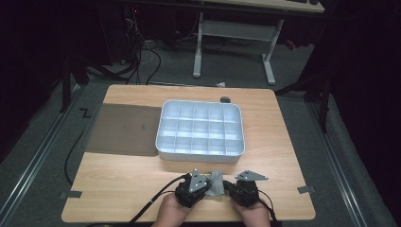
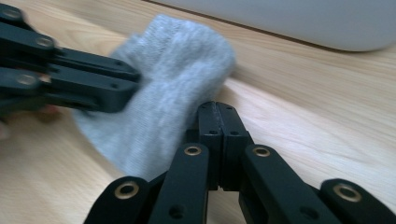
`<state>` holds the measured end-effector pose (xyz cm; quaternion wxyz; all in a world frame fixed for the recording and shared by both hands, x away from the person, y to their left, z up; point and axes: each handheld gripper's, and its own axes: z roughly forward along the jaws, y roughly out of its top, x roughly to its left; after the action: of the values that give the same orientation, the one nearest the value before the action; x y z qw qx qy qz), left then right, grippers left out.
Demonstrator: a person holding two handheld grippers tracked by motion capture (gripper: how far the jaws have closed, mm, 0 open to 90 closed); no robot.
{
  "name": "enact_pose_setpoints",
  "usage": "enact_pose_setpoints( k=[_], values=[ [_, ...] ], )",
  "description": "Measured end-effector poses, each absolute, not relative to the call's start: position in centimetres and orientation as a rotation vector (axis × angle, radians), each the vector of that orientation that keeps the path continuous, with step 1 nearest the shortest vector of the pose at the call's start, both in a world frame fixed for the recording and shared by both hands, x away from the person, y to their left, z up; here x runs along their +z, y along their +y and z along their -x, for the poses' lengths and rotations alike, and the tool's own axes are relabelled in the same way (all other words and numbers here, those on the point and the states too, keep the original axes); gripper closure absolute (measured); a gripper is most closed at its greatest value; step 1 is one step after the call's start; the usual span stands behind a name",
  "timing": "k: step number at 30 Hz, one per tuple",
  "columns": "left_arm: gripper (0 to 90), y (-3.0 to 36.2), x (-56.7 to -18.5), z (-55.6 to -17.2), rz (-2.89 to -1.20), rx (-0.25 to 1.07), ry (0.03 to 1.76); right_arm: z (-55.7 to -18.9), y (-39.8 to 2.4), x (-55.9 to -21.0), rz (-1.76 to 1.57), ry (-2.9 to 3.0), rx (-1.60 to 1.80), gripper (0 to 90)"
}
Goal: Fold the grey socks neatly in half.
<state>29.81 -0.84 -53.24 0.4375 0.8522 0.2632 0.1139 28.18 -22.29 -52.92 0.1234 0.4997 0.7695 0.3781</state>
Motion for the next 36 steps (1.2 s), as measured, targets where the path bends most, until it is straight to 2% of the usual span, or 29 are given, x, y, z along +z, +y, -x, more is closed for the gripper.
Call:
enact_pose_setpoints(
  k=[14, 21, 31, 33, 34, 35, 36],
  values=[
    [85.2, -0.7, -53.1, -30.0, -2.119, 0.255, 0.661, -27.3, -19.9, -51.3, -1.296, 2.245, 1.236, 90.0],
    [65.3, -0.2, -52.4, -30.4, -2.102, 0.199, 0.681, -27.7, -20.6, -51.9, -1.363, 2.218, 1.205, 90.0],
    [55.5, 1.7, -51.2, -29.5, -2.004, 0.147, 0.662, -27.7, -20.7, -52.2, -1.37, 2.22, 1.194, 89.4],
    [58.1, 3.2, -50.8, -29.1, -1.976, 0.203, 0.673, -27.7, -20.7, -52.2, -1.37, 2.219, 1.194, 89.2],
    [62.5, 3.9, -51.0, -29.4, -1.975, 0.222, 0.712, -27.6, -20.7, -52.2, -1.369, 2.218, 1.194, 89.2],
    [69.6, 3.9, -51.0, -29.4, -1.975, 0.222, 0.712, -27.6, -20.7, -52.2, -1.369, 2.218, 1.194, 89.2],
    [71.0, 4.5, -51.7, -30.1, -1.994, 0.186, 0.782, -27.6, -20.6, -52.2, -1.367, 2.219, 1.19, 88.9]
  ],
)
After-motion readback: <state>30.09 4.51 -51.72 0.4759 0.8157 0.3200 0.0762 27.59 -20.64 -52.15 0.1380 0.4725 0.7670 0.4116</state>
